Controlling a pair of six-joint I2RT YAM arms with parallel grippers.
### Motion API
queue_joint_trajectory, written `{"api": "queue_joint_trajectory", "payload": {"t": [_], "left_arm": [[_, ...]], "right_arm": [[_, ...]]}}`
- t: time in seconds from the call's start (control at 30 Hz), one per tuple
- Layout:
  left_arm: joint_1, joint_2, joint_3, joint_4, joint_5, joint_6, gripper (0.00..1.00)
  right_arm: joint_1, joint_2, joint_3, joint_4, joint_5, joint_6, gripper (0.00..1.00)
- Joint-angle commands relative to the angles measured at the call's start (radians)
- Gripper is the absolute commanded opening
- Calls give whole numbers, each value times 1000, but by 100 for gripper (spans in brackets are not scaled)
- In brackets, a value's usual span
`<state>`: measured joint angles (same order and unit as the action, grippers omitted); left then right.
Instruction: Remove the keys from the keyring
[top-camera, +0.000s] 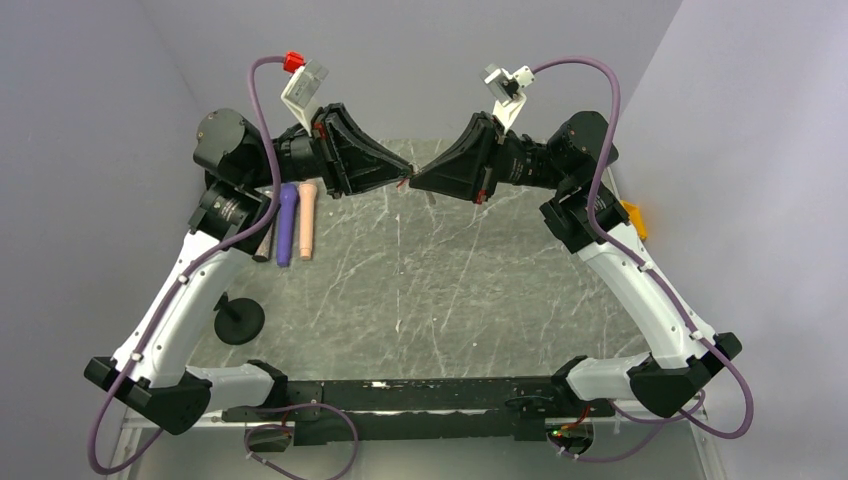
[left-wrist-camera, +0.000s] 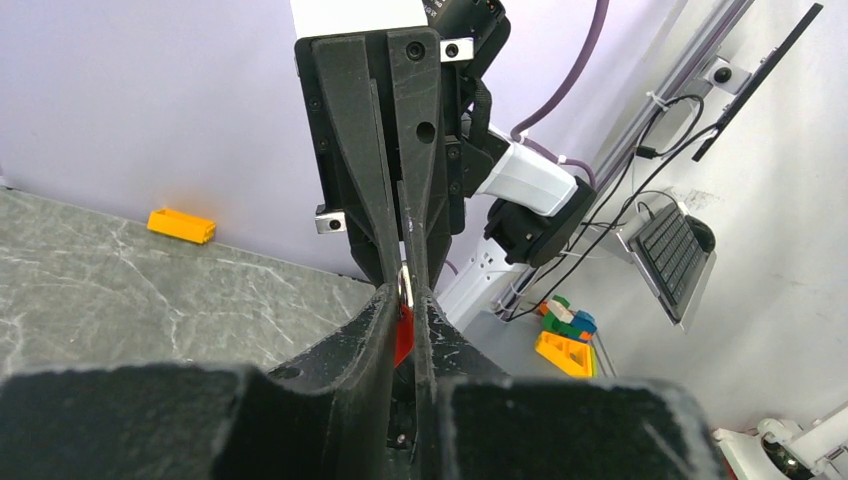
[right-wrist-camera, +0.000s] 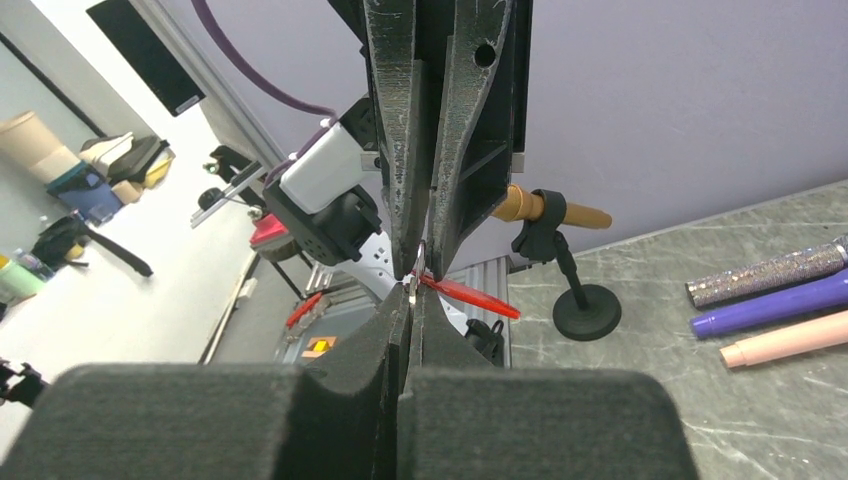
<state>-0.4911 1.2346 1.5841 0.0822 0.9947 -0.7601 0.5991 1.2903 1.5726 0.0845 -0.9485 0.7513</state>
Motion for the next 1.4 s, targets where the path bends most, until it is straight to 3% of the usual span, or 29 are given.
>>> {"api": "queue_joint_trajectory", "payload": {"t": [0.0, 0.33, 0.53, 0.77, 1.0, 1.2, 1.37], "left_arm": [[-10, 0, 42, -3, -8, 28, 15], [-35, 12, 69, -54, -28, 71, 0], [-68, 35, 132, -198, -40, 178, 0], [-124, 91, 278, -557, -99, 421, 0], [-135, 101, 292, -613, -103, 465, 0], [-153, 143, 373, -760, -115, 558, 0], [-158, 139, 353, -762, -107, 568, 0]], "right_arm": [[0, -2, 37, 26, -10, -13, 0], [1, -2, 42, 4, -22, -25, 0], [0, -6, 45, -25, -24, -45, 0], [1, -19, 41, -109, -24, -96, 0], [1, -26, 34, -192, -27, -142, 0], [1, -25, 23, -227, -24, -163, 0], [0, -9, 39, -263, -31, -182, 0]]}}
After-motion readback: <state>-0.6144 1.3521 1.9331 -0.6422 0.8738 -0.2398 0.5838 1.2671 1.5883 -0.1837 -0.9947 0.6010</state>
